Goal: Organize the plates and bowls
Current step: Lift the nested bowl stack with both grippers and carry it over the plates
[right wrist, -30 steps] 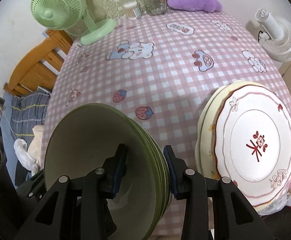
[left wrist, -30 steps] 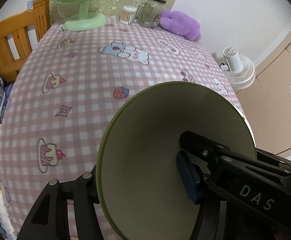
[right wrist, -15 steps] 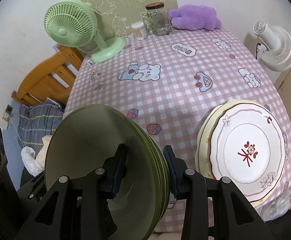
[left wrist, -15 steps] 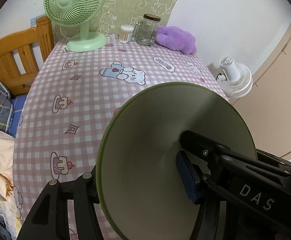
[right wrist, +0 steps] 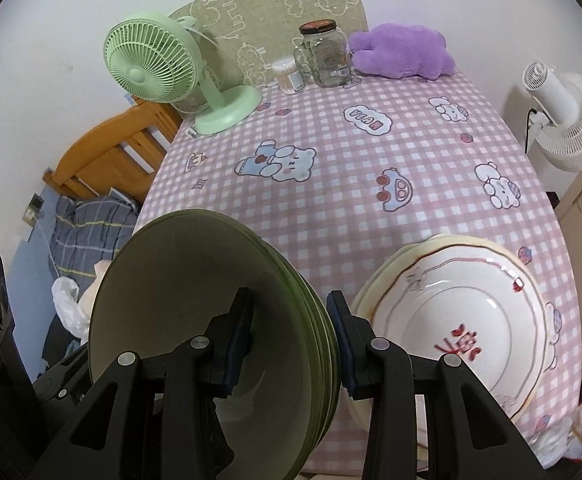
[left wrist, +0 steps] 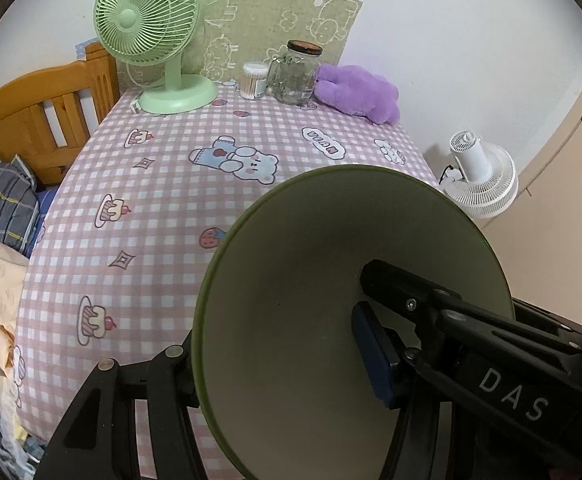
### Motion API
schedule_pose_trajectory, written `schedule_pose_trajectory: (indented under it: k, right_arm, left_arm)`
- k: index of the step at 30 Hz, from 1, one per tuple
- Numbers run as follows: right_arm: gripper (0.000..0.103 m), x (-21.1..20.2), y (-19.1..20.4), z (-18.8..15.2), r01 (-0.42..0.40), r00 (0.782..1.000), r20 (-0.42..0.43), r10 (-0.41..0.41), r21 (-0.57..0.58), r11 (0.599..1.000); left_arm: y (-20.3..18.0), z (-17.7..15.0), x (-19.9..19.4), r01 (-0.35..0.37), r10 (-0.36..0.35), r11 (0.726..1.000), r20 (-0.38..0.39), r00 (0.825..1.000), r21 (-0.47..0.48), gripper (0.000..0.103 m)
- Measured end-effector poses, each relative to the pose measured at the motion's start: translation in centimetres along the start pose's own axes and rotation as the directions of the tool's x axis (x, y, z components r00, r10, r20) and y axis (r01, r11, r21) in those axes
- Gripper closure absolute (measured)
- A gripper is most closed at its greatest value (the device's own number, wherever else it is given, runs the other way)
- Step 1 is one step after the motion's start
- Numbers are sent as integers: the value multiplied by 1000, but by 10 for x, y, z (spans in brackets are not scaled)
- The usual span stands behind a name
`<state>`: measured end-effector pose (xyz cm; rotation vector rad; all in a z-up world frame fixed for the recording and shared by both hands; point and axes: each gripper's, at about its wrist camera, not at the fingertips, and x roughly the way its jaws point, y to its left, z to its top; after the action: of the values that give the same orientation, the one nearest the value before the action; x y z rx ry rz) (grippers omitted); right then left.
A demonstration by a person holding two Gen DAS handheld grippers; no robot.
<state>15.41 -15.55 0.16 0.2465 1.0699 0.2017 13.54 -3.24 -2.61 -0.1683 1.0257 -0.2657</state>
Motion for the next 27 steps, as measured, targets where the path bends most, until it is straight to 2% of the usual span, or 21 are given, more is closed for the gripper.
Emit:
schedule_pose_trajectory:
  k: [12,27]
  right_arm:
    - [62,-14,-54,6,-8,1000,-17,8,-17,1000]
    - [62,-15,-128,6,11,998,-68,-13,-24,1000]
  left_arm:
    - [-53,0,18,-7,7,1000,-6,1000,-26,43]
    - [-115,-11,58,0,-3,998,-52,999,-59,43]
